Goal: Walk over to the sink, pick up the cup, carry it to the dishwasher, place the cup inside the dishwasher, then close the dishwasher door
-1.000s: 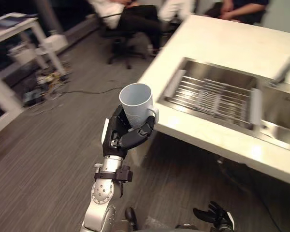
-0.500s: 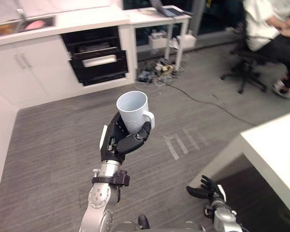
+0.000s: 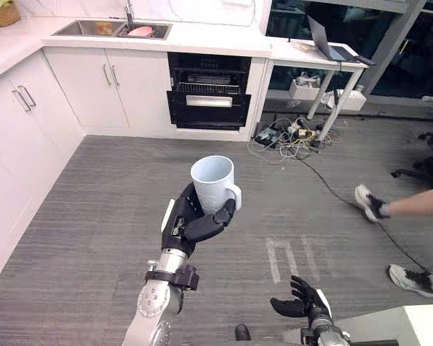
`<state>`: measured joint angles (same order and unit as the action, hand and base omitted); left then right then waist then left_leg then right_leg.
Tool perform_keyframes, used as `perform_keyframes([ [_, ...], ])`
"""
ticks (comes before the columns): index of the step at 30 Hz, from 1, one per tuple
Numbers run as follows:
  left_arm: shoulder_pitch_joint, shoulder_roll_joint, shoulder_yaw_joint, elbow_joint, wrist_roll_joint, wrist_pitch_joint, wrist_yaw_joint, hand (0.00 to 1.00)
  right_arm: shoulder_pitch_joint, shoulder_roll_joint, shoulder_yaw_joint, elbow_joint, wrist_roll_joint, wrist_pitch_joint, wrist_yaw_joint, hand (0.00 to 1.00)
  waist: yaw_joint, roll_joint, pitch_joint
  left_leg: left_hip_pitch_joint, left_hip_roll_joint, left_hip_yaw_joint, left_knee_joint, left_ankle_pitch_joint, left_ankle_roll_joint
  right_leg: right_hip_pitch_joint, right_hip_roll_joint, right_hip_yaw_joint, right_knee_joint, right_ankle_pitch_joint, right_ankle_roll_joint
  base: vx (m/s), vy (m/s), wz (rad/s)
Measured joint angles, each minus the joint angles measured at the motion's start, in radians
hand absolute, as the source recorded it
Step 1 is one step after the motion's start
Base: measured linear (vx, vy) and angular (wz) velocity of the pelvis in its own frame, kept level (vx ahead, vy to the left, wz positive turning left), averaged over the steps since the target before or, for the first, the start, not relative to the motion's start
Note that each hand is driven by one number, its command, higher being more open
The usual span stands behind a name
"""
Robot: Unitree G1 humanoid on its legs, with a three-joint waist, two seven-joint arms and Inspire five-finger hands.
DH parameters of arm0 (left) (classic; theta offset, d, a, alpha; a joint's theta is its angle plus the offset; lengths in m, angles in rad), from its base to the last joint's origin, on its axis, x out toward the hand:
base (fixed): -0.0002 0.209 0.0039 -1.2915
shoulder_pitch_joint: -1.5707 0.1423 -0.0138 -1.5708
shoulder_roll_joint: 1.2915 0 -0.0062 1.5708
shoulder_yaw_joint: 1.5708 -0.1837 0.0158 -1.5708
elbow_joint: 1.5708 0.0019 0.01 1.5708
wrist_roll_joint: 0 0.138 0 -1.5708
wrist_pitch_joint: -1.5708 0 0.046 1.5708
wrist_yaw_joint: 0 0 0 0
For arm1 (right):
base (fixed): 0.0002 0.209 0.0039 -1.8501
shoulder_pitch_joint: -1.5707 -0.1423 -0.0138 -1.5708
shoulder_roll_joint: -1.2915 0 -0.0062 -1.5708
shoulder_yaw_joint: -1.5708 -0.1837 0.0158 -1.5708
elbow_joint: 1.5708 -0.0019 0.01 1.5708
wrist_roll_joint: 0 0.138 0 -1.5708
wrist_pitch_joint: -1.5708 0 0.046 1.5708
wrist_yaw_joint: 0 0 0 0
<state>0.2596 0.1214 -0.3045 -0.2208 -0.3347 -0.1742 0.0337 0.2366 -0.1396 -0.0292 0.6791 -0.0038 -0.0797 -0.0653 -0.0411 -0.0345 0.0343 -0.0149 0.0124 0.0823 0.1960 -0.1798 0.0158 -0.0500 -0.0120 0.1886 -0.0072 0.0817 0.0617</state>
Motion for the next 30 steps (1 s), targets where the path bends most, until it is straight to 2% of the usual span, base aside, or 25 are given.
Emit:
perform_keyframes([
  [7, -0.009, 0.000, 0.003, 0.009, 0.001, 0.000, 0.001, 0.30, 0.003, 0.003, -0.001, 0.008, 0.001, -0.001, 0.000, 0.90, -0.002, -0.003, -0.001, 0.017, 0.008, 0.023, -0.001, 0.001, 0.000, 0.011, 0.002, 0.008, -0.023, 0.014, -0.002, 0.00, -0.004, -0.09],
  [11, -0.046, -0.012, 0.005, 0.103, 0.003, 0.005, 0.007, 0.30, 0.010, 0.004, -0.005, 0.100, 0.011, 0.002, -0.006, 0.90, -0.005, 0.000, 0.000, 0.044, 0.019, 0.017, -0.011, 0.003, -0.006, 0.050, -0.024, -0.171, -0.043, 0.022, -0.012, -0.01, -0.026, 0.06],
  [13, -0.055, -0.016, 0.016, 0.123, 0.011, 0.015, 0.012, 0.30, 0.010, 0.008, -0.008, 0.117, 0.011, 0.005, -0.011, 0.90, -0.004, 0.000, 0.002, 0.037, 0.024, 0.005, -0.007, 0.003, -0.017, 0.050, -0.030, -0.234, -0.042, 0.021, -0.019, -0.01, -0.069, 0.24],
  [14, -0.063, -0.025, 0.024, 0.143, 0.020, 0.017, 0.017, 0.30, 0.011, 0.012, -0.013, 0.127, 0.011, 0.005, -0.018, 0.90, -0.004, 0.000, 0.003, 0.020, 0.033, -0.002, 0.012, -0.009, -0.040, 0.050, -0.031, -0.270, -0.039, 0.016, -0.028, -0.02, -0.072, 0.45],
  [15, -0.077, -0.028, 0.024, 0.157, 0.021, 0.025, 0.029, 0.30, 0.008, 0.019, -0.026, 0.134, 0.012, 0.010, -0.024, 0.90, 0.000, -0.001, 0.011, -0.003, 0.047, 0.006, 0.040, -0.026, -0.058, 0.052, -0.031, -0.306, -0.034, 0.008, -0.038, -0.03, -0.072, 0.55],
  [17, -0.084, -0.029, 0.027, 0.157, 0.021, 0.031, 0.042, 0.30, -0.005, 0.022, -0.045, 0.133, 0.013, 0.015, -0.041, 0.90, 0.001, -0.001, 0.035, -0.015, 0.098, 0.081, 0.072, -0.034, -0.059, 0.064, -0.032, -0.347, -0.012, -0.004, -0.032, -0.04, -0.067, 0.77],
  [19, -0.074, -0.046, 0.047, 0.154, 0.021, 0.031, 0.052, 0.30, -0.033, 0.013, -0.045, 0.131, 0.012, 0.017, -0.057, 0.90, 0.016, 0.003, 0.050, -0.021, 0.114, 0.096, 0.096, -0.032, -0.066, 0.060, -0.040, -0.370, 0.023, -0.031, -0.023, -0.04, 0.003, 0.46],
  [21, -0.061, -0.047, 0.091, 0.128, 0.020, 0.030, 0.058, 0.30, -0.072, 0.008, -0.040, 0.086, 0.012, 0.016, -0.064, 0.90, 0.053, 0.006, 0.054, -0.055, 0.110, 0.098, 0.131, -0.059, -0.049, 0.025, -0.049, -0.364, 0.057, -0.057, -0.016, -0.03, 0.080, -0.02],
  [22, -0.058, -0.046, 0.104, 0.119, 0.020, 0.030, 0.060, 0.30, -0.084, 0.008, -0.039, 0.075, 0.012, 0.014, -0.064, 0.90, 0.058, 0.005, 0.056, -0.067, 0.107, 0.098, 0.141, -0.064, -0.045, 0.009, -0.056, -0.364, 0.077, -0.066, -0.013, -0.01, 0.124, 0.05],
  [24, -0.028, -0.049, 0.137, 0.058, 0.020, 0.030, 0.078, 0.30, -0.123, 0.004, -0.033, 0.022, 0.009, 0.013, -0.066, 0.90, 0.061, 0.000, 0.078, -0.099, 0.069, 0.094, 0.207, -0.105, -0.017, -0.077, -0.114, -0.364, 0.262, -0.171, 0.014, 0.02, 0.205, 0.19],
  [25, -0.019, -0.049, 0.139, 0.046, 0.020, 0.030, 0.078, 0.30, -0.124, 0.001, -0.032, 0.011, 0.009, 0.012, -0.066, 0.90, 0.061, -0.002, 0.082, -0.098, 0.055, 0.091, 0.222, -0.121, -0.008, -0.089, -0.134, -0.364, 0.314, -0.202, 0.022, 0.08, 0.232, 0.35],
  [26, 0.006, -0.047, 0.138, 0.023, 0.020, 0.030, 0.078, 0.30, -0.122, -0.002, -0.030, -0.003, 0.005, 0.010, -0.066, 0.90, 0.059, -0.013, 0.091, -0.084, 0.011, 0.075, 0.238, -0.146, 0.012, -0.116, -0.186, -0.360, 0.441, -0.258, 0.017, 0.12, 0.187, 0.35],
  [27, 0.016, -0.048, 0.136, 0.014, 0.021, 0.030, 0.078, 0.30, -0.121, -0.004, -0.027, -0.007, 0.003, 0.010, -0.067, 0.90, 0.057, -0.016, 0.093, -0.076, -0.010, 0.068, 0.244, -0.158, 0.025, -0.131, -0.209, -0.349, 0.506, -0.273, 0.011, 0.13, 0.139, 0.48],
  [28, 0.024, -0.047, 0.130, 0.014, 0.021, 0.029, 0.084, 0.30, -0.121, -0.012, -0.013, -0.008, 0.002, 0.010, -0.068, 0.90, 0.051, -0.017, 0.104, -0.052, -0.036, 0.055, 0.245, -0.174, 0.056, -0.198, -0.233, -0.286, 0.675, -0.258, -0.015, 0.23, 0.153, 0.54],
  [29, 0.024, -0.035, 0.123, 0.014, 0.021, 0.030, 0.089, 0.30, -0.108, -0.007, 0.004, -0.011, 0.001, 0.010, -0.064, 0.90, 0.047, -0.002, 0.110, -0.023, -0.040, 0.026, 0.243, -0.183, 0.071, -0.238, -0.204, -0.236, 0.754, -0.298, 0.001, 0.25, 0.132, 0.57],
  [30, 0.023, -0.030, 0.121, 0.013, 0.021, 0.029, 0.090, 0.30, -0.101, -0.001, 0.011, -0.015, 0.001, 0.010, -0.063, 0.90, 0.045, -0.001, 0.109, -0.016, -0.041, 0.013, 0.240, -0.189, 0.075, -0.250, -0.185, -0.229, 0.758, -0.316, 0.003, 0.34, 0.106, 0.65],
])
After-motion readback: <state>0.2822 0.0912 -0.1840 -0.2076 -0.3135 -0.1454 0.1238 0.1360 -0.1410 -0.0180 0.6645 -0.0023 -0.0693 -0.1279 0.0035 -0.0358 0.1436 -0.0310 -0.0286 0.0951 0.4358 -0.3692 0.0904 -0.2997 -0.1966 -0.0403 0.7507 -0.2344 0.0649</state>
